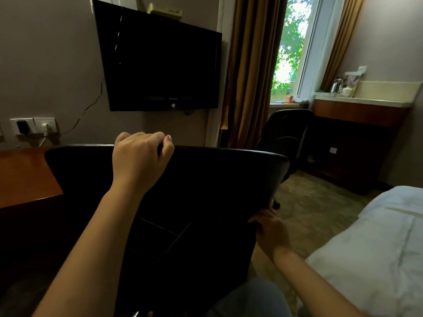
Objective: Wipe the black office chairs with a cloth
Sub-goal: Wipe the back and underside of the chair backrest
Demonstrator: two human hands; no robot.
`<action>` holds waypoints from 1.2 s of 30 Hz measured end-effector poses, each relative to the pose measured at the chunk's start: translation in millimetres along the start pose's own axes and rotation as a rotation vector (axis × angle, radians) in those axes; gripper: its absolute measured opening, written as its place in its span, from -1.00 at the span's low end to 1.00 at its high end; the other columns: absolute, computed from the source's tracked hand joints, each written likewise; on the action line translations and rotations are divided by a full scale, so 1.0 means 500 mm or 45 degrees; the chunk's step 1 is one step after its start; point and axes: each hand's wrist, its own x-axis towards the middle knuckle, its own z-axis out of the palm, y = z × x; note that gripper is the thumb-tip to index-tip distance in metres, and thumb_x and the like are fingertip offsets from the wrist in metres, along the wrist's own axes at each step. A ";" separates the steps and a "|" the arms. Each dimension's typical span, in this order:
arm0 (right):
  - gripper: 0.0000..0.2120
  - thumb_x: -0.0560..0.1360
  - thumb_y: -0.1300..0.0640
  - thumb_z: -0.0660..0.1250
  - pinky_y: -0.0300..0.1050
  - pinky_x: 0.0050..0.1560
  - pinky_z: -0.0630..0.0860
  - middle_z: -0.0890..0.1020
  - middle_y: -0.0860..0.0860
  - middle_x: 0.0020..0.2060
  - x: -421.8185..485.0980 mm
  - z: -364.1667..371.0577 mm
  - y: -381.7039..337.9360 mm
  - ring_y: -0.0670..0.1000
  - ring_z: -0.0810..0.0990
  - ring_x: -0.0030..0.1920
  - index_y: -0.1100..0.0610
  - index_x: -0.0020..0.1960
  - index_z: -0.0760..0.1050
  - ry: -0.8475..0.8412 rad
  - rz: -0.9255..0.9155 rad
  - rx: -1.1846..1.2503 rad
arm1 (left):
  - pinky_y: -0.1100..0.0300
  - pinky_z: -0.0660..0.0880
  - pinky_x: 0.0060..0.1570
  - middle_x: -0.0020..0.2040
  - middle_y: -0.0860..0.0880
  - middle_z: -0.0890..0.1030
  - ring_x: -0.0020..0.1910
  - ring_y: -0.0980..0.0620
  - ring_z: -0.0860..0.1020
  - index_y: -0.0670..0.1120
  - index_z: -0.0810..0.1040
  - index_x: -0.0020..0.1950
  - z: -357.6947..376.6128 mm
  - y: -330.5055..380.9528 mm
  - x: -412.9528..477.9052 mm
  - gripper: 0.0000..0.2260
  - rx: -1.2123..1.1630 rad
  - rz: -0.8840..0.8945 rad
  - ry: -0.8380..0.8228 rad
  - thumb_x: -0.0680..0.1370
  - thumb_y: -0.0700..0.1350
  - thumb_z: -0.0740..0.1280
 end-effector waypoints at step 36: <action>-0.83 0.38 0.28 0.20 -0.40 -0.25 0.37 0.54 -0.02 -0.19 -0.008 -0.024 0.046 0.05 0.52 -0.21 0.14 -0.17 0.56 0.042 0.212 0.159 | 0.09 0.17 -0.18 -0.43 -0.11 0.49 -0.40 -0.16 0.47 -0.13 0.46 -0.32 -0.006 0.011 -0.006 -0.66 -0.005 -0.068 -0.040 0.59 -0.05 0.10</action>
